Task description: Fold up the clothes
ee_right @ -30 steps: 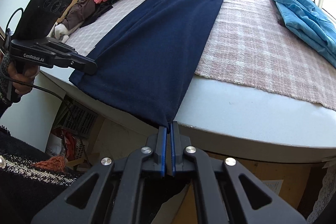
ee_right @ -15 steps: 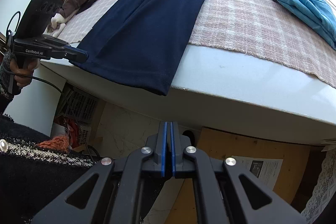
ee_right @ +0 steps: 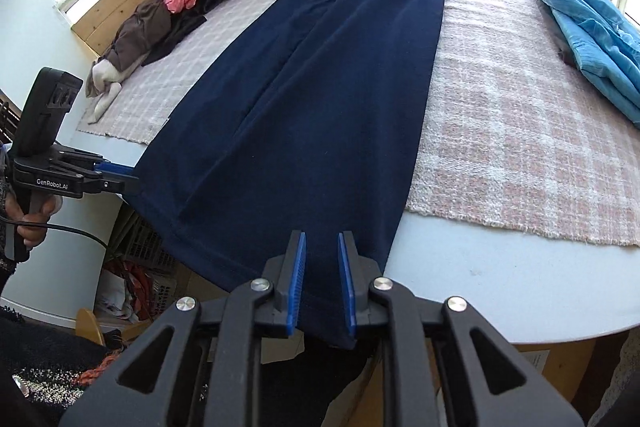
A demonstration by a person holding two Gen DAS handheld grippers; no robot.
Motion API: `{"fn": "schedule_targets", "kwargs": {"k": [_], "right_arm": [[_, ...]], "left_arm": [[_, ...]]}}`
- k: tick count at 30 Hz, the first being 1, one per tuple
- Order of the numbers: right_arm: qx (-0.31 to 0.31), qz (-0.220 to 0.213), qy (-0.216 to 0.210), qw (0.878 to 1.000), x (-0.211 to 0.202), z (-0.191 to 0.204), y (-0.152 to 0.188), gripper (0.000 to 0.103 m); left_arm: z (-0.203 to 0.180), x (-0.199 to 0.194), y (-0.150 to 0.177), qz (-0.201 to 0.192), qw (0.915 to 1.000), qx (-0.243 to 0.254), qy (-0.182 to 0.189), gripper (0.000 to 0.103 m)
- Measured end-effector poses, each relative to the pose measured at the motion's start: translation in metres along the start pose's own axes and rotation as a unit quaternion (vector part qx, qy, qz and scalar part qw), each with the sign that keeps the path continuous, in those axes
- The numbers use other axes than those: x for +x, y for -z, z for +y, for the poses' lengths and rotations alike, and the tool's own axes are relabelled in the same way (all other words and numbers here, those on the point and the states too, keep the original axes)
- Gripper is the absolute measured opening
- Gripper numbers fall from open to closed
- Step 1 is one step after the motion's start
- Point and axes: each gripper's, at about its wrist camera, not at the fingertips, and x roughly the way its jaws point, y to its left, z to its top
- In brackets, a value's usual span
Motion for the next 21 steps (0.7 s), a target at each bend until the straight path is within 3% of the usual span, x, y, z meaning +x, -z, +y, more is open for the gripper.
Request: {"fn": "schedule_targets", "kwargs": {"k": [3, 5, 12, 16, 17, 19, 21], "right_arm": [[-0.002, 0.007, 0.008, 1.000, 0.004, 0.001, -0.002, 0.017], [0.003, 0.014, 0.011, 1.000, 0.005, -0.001, -0.003, 0.017], [-0.008, 0.039, 0.014, 0.999, 0.005, 0.001, 0.001, 0.020], [-0.010, -0.006, -0.010, 1.000, -0.008, 0.008, -0.027, 0.022], [-0.014, -0.012, -0.019, 1.000, -0.007, 0.011, -0.035, 0.029], [-0.033, 0.004, -0.010, 0.999, 0.009, 0.015, -0.042, 0.033], [-0.041, 0.064, 0.004, 0.997, 0.029, 0.010, -0.034, 0.032]], "left_arm": [[-0.006, 0.003, -0.002, -0.005, 0.9998, 0.019, -0.004, 0.031], [-0.004, 0.004, -0.002, -0.010, 0.9997, 0.023, -0.005, 0.002], [0.008, -0.008, 0.003, -0.022, 0.9993, 0.028, -0.006, 0.003], [0.015, -0.011, 0.005, -0.022, 0.9993, 0.027, -0.013, 0.003], [0.017, -0.012, 0.005, -0.022, 0.9993, 0.027, -0.015, 0.004], [0.020, -0.016, 0.005, -0.025, 0.9992, 0.026, -0.016, 0.004], [0.021, -0.024, 0.001, -0.035, 0.9990, 0.023, -0.015, 0.005]]}}
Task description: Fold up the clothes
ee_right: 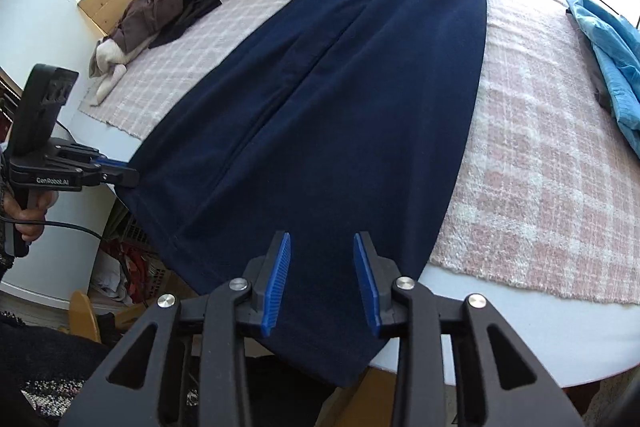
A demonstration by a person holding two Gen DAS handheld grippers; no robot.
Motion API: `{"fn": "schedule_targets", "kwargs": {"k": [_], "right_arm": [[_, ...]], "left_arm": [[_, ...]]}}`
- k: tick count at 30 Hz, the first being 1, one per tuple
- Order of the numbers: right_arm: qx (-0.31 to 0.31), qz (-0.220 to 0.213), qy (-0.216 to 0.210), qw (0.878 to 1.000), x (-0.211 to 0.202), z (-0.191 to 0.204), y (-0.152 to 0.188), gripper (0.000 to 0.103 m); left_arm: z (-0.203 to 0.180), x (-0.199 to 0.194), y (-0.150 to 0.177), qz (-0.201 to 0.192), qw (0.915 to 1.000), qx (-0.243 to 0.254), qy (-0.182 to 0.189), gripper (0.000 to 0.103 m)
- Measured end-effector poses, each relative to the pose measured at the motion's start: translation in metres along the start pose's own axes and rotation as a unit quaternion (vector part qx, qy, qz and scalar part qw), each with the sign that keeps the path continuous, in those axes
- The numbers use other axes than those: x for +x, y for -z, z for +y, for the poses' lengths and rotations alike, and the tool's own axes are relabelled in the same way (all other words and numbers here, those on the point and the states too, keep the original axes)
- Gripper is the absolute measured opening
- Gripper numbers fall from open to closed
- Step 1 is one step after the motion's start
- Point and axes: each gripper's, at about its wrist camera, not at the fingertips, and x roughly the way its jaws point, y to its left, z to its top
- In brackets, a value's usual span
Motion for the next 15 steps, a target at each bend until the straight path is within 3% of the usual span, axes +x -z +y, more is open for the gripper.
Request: {"fn": "schedule_targets", "kwargs": {"k": [3, 6, 11, 12, 15], "right_arm": [[-0.018, 0.015, 0.010, 1.000, -0.009, -0.002, 0.010, 0.032], [-0.020, -0.003, 0.002, 1.000, -0.025, -0.005, 0.001, 0.032], [-0.030, -0.061, 0.003, 0.998, -0.039, -0.030, -0.062, 0.032], [-0.027, -0.070, 0.005, 0.997, -0.039, -0.040, -0.077, 0.032], [0.013, -0.076, -0.002, 0.997, -0.032, -0.082, -0.131, 0.040]], "left_arm": [[0.002, -0.012, -0.007, -0.014, 0.9999, -0.004, 0.001, 0.015], [0.004, -0.024, -0.013, -0.028, 0.9996, -0.007, 0.003, 0.016], [0.007, -0.043, -0.024, -0.051, 0.9986, -0.013, 0.005, 0.016], [0.008, -0.047, -0.026, -0.055, 0.9984, -0.015, 0.006, 0.020], [-0.004, -0.037, -0.090, -0.063, 0.9979, 0.016, 0.009, 0.026]]}}
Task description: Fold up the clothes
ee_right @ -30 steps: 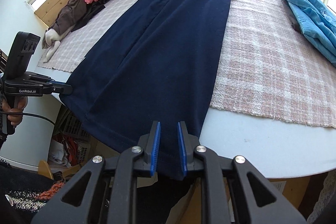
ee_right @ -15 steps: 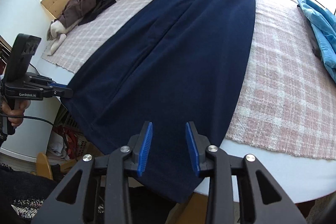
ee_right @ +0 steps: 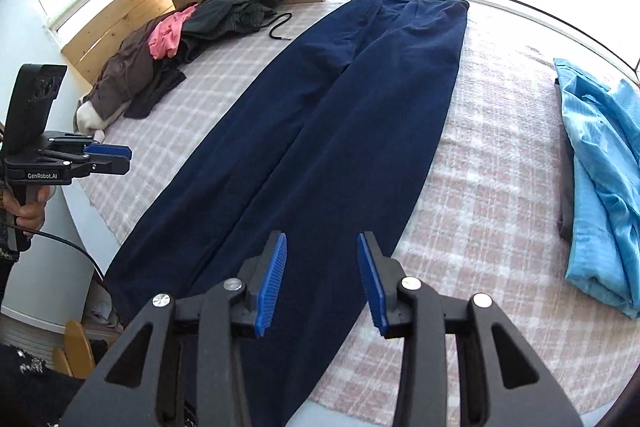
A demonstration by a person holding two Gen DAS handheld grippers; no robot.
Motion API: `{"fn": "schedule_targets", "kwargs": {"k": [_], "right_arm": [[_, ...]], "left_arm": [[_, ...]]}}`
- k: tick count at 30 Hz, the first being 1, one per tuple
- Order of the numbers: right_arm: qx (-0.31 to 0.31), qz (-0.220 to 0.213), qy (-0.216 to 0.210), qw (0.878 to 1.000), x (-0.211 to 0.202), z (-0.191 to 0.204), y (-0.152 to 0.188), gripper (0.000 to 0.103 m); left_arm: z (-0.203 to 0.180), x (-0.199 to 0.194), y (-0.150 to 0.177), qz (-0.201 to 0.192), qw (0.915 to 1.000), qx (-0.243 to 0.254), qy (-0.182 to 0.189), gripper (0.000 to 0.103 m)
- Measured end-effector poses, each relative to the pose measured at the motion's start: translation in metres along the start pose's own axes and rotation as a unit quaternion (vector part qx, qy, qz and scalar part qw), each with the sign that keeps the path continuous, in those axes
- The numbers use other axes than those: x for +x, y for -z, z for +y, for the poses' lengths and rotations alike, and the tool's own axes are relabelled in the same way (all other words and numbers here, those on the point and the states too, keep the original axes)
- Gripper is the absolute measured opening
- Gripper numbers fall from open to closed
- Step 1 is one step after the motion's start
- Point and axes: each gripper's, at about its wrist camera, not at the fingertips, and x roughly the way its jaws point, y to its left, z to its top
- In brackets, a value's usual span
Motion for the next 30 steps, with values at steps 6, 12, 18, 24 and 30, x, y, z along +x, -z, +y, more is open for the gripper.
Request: {"fn": "schedule_targets", "kwargs": {"k": [6, 12, 18, 24, 30], "right_arm": [[0.103, -0.016, 0.002, 0.995, 0.057, -0.083, -0.109, 0.042], [0.155, -0.002, 0.019, 0.988, 0.123, -0.144, -0.182, 0.042], [0.170, -0.007, 0.030, 0.985, 0.155, -0.178, -0.231, 0.042], [0.195, -0.017, 0.015, 0.981, 0.180, -0.209, -0.277, 0.042], [0.184, -0.009, 0.000, 0.983, 0.198, -0.216, -0.296, 0.042]], "left_arm": [[-0.010, 0.073, -0.155, 0.004, 0.9995, 0.029, -0.013, 0.034], [0.001, 0.157, -0.248, 0.035, 0.9982, 0.024, -0.042, 0.036], [0.003, 0.187, -0.289, 0.022, 0.9948, 0.052, -0.085, 0.026], [0.007, 0.193, -0.348, -0.028, 0.9953, 0.054, -0.075, 0.037], [0.016, 0.234, -0.411, -0.035, 0.9947, 0.043, -0.086, 0.037]]}}
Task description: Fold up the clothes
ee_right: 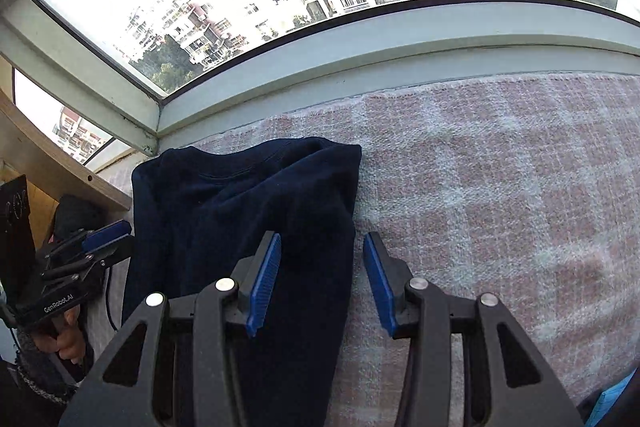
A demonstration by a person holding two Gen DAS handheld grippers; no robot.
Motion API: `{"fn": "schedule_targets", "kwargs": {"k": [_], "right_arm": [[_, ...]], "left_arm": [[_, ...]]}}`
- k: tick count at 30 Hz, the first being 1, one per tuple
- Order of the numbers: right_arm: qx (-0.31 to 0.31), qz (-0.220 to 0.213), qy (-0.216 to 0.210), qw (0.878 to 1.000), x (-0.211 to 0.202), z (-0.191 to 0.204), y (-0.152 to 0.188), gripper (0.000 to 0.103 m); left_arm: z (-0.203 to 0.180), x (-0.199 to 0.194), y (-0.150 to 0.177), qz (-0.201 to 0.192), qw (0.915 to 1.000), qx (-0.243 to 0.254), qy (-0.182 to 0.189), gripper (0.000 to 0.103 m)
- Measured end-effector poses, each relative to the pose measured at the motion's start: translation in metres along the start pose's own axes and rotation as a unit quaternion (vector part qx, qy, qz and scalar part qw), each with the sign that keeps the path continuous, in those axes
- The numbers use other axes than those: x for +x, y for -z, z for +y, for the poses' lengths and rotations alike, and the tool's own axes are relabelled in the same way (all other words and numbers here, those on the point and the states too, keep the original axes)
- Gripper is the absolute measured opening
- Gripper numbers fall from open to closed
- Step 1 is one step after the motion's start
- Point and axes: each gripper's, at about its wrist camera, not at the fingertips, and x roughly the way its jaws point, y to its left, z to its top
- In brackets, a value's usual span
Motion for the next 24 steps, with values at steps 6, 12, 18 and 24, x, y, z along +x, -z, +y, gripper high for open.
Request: {"fn": "schedule_targets", "kwargs": {"k": [6, 12, 18, 24], "right_arm": [[-0.039, 0.017, -0.008, 0.999, 0.000, 0.001, 0.000, 0.004], [-0.001, -0.004, -0.053, 0.999, -0.014, -0.024, -0.011, 0.009], [-0.001, -0.080, -0.010, 0.997, -0.050, -0.023, -0.004, 0.040], [-0.052, 0.005, -0.054, 0.997, -0.029, -0.004, 0.008, 0.034]], "left_arm": [[0.001, 0.041, -0.044, 0.002, 0.9995, 0.001, -0.031, 0.037], [-0.009, 0.065, -0.042, 0.014, 0.9973, 0.034, -0.063, 0.039], [-0.009, 0.068, -0.042, 0.008, 0.9972, 0.042, -0.062, 0.037], [-0.035, 0.037, -0.030, -0.023, 0.9984, 0.036, 0.036, 0.037]]}}
